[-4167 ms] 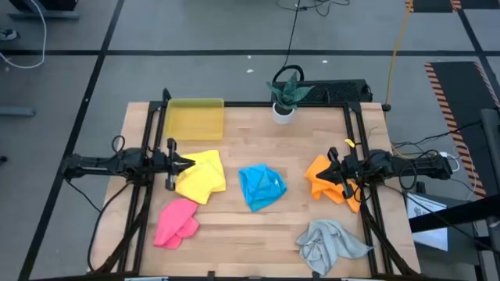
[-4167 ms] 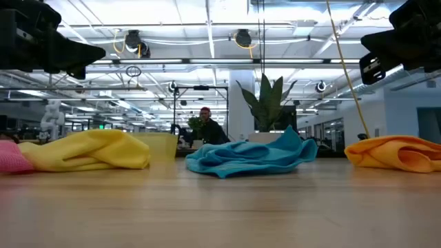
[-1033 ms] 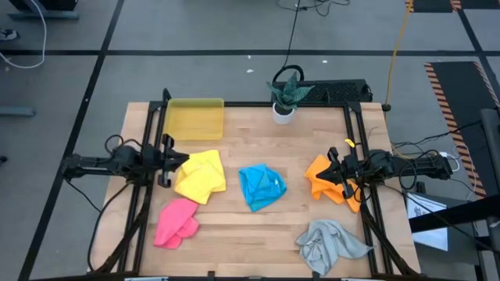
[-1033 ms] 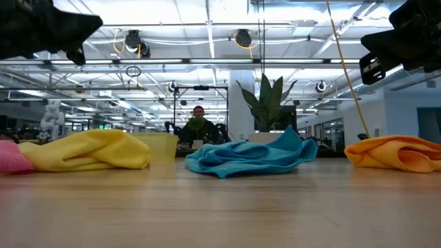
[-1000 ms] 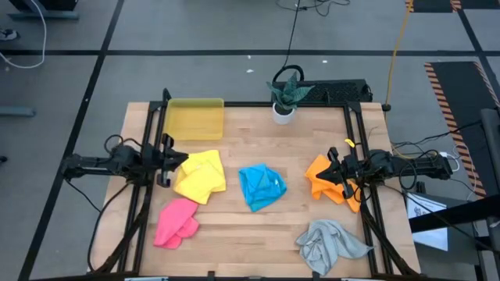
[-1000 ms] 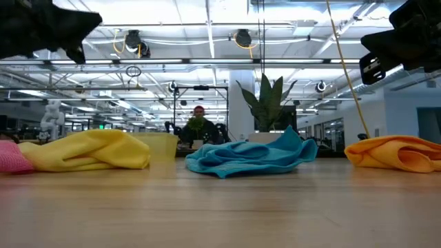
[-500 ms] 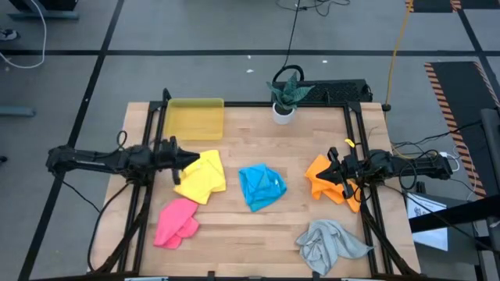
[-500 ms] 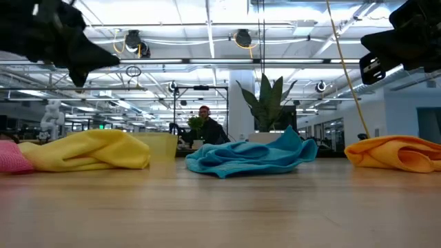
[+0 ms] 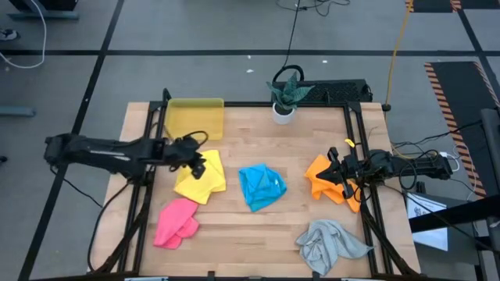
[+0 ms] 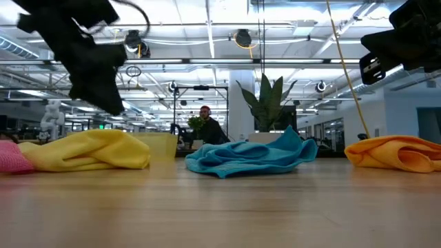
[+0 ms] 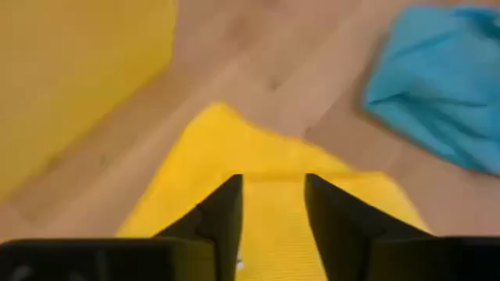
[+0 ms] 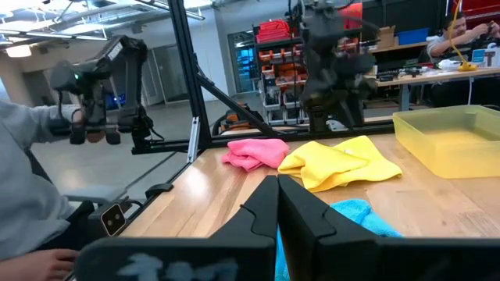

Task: Fold microfiber towels
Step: Fold the yellow microfiber cloth

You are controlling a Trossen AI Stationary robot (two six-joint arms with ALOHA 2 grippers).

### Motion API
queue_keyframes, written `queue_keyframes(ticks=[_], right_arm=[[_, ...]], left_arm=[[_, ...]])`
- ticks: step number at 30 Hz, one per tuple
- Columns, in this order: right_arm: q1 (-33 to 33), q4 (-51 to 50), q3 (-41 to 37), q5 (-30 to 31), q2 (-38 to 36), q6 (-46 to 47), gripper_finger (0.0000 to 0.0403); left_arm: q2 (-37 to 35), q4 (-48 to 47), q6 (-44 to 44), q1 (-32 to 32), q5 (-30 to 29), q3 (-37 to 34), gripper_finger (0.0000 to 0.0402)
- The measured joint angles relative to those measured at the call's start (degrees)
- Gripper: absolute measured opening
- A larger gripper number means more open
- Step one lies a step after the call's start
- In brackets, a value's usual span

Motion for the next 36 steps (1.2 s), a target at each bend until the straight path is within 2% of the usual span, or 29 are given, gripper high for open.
queue_keyframes(ticks=[3,5,10,14,19,27,29,33,36], right_arm=[[0.0,0.0,0.0,0.0,0.0,0.0,0.0000],[0.0,0.0,0.0,0.0,0.0,0.0,0.0000],[0.0,0.0,0.0,0.0,0.0,0.0,0.0000],[0.0,0.0,0.0,0.0,0.0,0.0,0.0000],[0.0,0.0,0.0,0.0,0.0,0.0,0.0000],[0.0,0.0,0.0,0.0,0.0,0.0,0.0000],[0.0,0.0,0.0,0.0,0.0,0.0,0.0000],[0.0,0.3,0.0,0.0,0.0,0.0,0.0000],[0.0,0.6,0.0,0.0,0.0,0.0,0.0000]], left_arm=[[5.9,-0.1,-1.1,3.3,4.4,0.8,0.0184],[9.2,0.2,-2.9,4.9,5.2,1.0,0.0197],[15.7,1.7,-5.3,7.4,7.3,1.0,0.0200],[19.0,7.2,-4.2,7.2,10.4,1.0,0.0175],[22.1,7.8,-2.7,7.0,10.0,1.0,0.0125],[20.0,6.3,2.6,4.0,10.1,1.8,0.0029],[18.4,2.7,3.9,2.7,10.0,4.1,0.0010],[15.2,-4.4,5.8,-1.4,7.3,12.4,0.0011],[13.6,-5.8,7.4,-5.6,5.6,19.4,0.0006]])
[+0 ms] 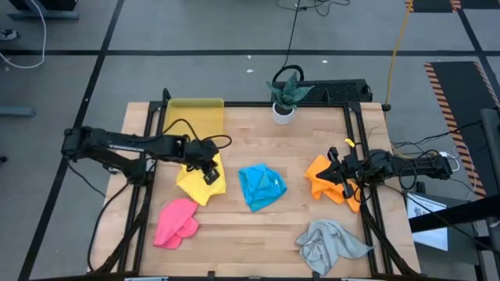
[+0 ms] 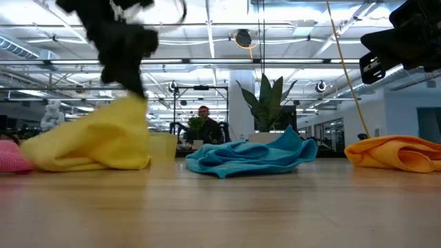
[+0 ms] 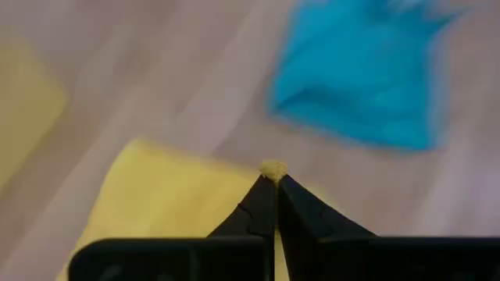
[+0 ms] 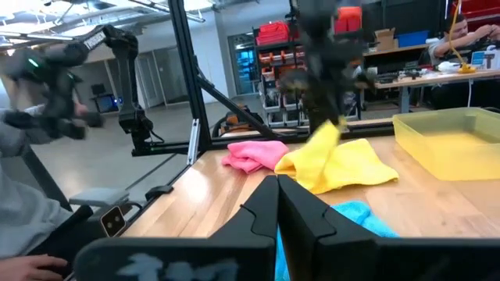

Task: Fold microfiber towels
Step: Fold the yellow microfiber cloth

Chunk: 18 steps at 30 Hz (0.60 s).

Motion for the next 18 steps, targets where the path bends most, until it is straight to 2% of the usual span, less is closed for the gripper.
queue_keyframes(ticks=[4,9,13,18], right_arm=[[0.0,0.3,0.0,0.0,0.0,0.0,0.0000],[0.0,0.3,0.0,0.0,0.0,0.0,0.0000],[0.0,0.3,0.0,0.0,0.0,0.0,0.0000],[0.0,0.3,0.0,0.0,0.0,0.0,0.0000]], left_arm=[[-1.1,1.2,3.4,-6.2,-3.2,9.6,0.0011],[-0.9,3.9,12.1,-13.4,-9.0,21.7,0.0006],[-0.8,8.2,19.9,-17.0,-12.5,28.6,0.0009],[-1.0,9.1,27.4,-19.6,-13.0,33.5,0.0015]])
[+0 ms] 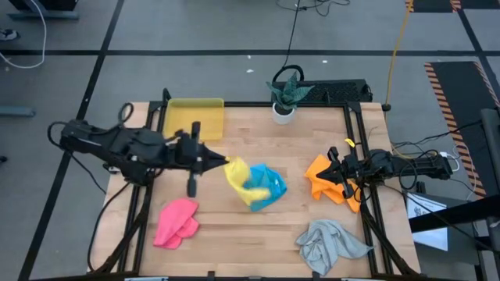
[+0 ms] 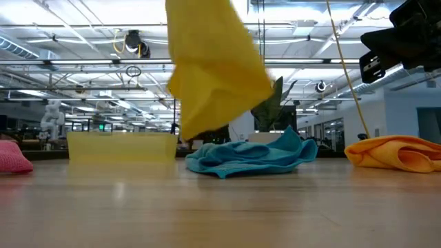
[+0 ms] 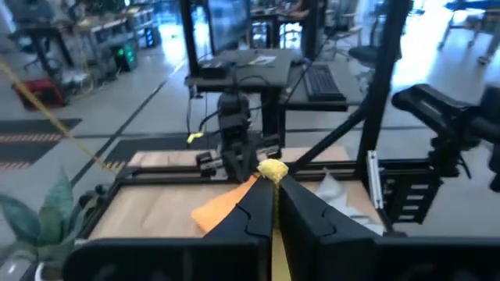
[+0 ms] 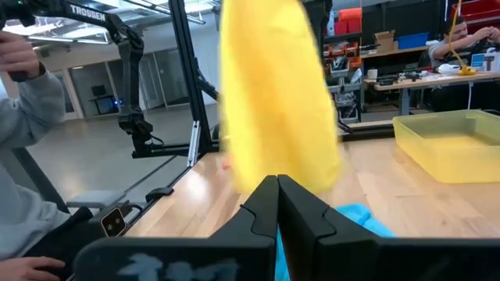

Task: Fold microfiber towels
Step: Fold the yellow microfiber cloth

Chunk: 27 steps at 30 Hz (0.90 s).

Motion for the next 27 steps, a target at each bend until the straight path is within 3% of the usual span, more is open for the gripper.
queue_keyframes(ticks=[5,11,16,20,27], right_arm=[[0.0,0.0,0.0,0.0,0.0,0.0,0.0000],[0.0,0.0,0.0,0.0,0.0,0.0,0.0000],[0.0,0.0,0.0,0.0,0.0,0.0,0.0000],[0.0,0.0,0.0,0.0,0.0,0.0,0.0000],[0.0,0.0,0.0,0.0,0.0,0.0,0.0000]], left_arm=[[0.2,-3.8,1.1,-1.8,0.0,-2.2,0.0005],[0.4,2.8,0.6,-1.3,-5.3,-12.5,0.0020],[0.2,6.0,-5.7,-0.2,-7.5,-18.6,0.0005],[0.2,5.8,-9.3,-0.1,-8.6,-22.1,0.0016],[0.1,2.8,-3.4,-0.2,-10.0,-23.8,0.0009]])
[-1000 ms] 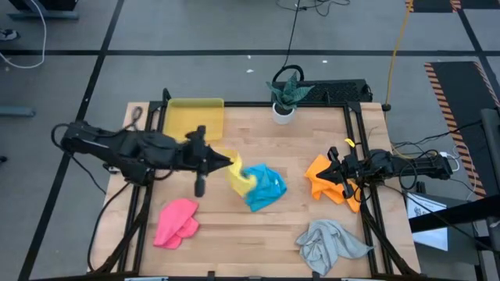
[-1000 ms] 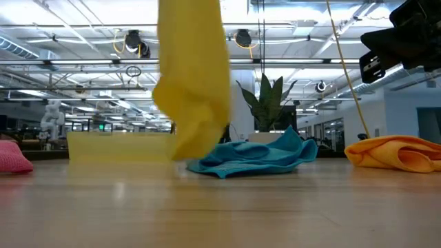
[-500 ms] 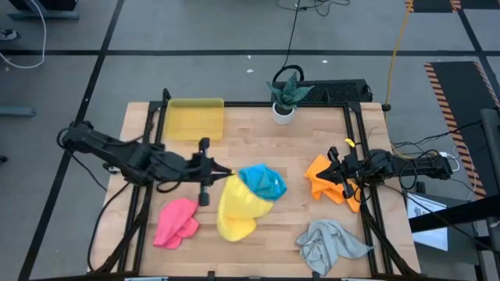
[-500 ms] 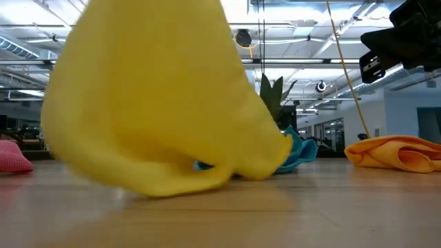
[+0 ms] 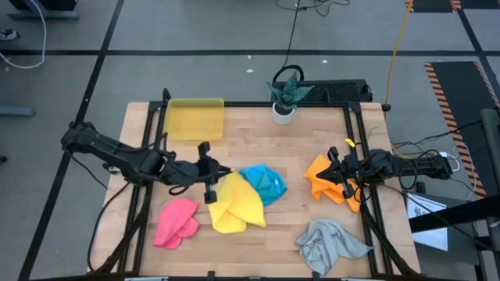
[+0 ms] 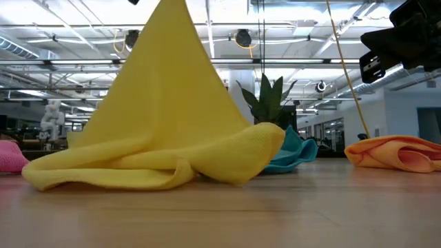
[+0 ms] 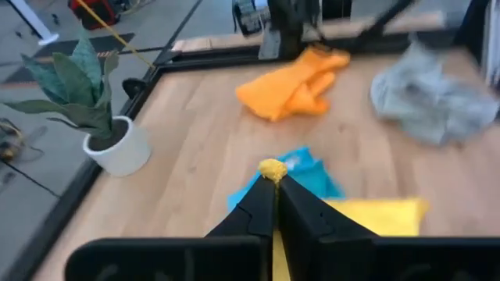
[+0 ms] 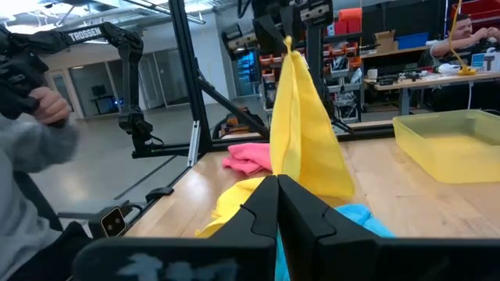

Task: Fold microfiber towels
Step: Fold the yellow microfiber cloth

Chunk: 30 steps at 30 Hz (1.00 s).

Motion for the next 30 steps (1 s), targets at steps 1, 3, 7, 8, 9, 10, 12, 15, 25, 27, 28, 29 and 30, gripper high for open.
queue_keyframes(ticks=[1,3,7,8,9,10,12,15,25,27,28,29,30], right_arm=[[0.0,0.0,0.0,0.0,0.0,0.0,0.0000],[0.0,0.0,0.0,0.0,0.0,0.0,0.0000],[0.0,0.0,0.0,0.0,0.0,0.0,0.0000],[0.0,0.0,0.0,0.0,0.0,0.0,0.0000],[0.0,0.0,0.0,0.0,0.0,0.0,0.0000],[0.0,0.0,0.0,0.0,0.0,0.0,0.0000],[0.0,0.0,0.0,0.0,0.0,0.0,0.0000],[0.0,0.0,0.0,0.0,0.0,0.0,0.0000],[0.0,2.8,0.0,0.1,0.0,0.0,0.0000],[0.0,5.1,0.0,0.1,0.0,1.2,0.0000],[0.0,6.9,0.0,0.2,0.0,1.1,0.0000],[0.0,8.8,0.0,0.3,0.0,0.5,0.0000],[0.0,10.8,0.0,0.2,0.0,-0.8,0.0000]], left_arm=[[0.0,-1.2,1.3,-0.1,-0.1,0.0,0.0006],[0.1,-1.9,3.2,-0.2,-0.4,-0.1,0.0006],[0.0,-0.3,4.7,-0.2,-0.5,-0.1,0.0016],[0.0,0.9,4.6,-0.2,-0.5,-0.5,0.0015],[0.0,2.7,4.6,-0.2,-0.5,-1.3,0.0012],[0.0,5.0,4.9,-0.4,-0.5,-2.4,0.0008],[0.0,10.0,6.8,-0.6,0.0,-4.9,0.0005],[0.0,17.8,8.3,-0.6,1.3,-9.0,0.0011],[0.1,28.2,9.1,-3.0,3.0,-18.2,0.0015],[0.0,28.4,9.1,-3.7,3.0,-18.2,0.0015],[0.0,28.6,9.0,-4.1,2.7,-18.2,0.0013],[0.0,28.7,8.8,-4.4,2.3,-18.2,0.0009],[0.0,28.8,8.6,-4.8,1.8,-18.2,0.0006]])
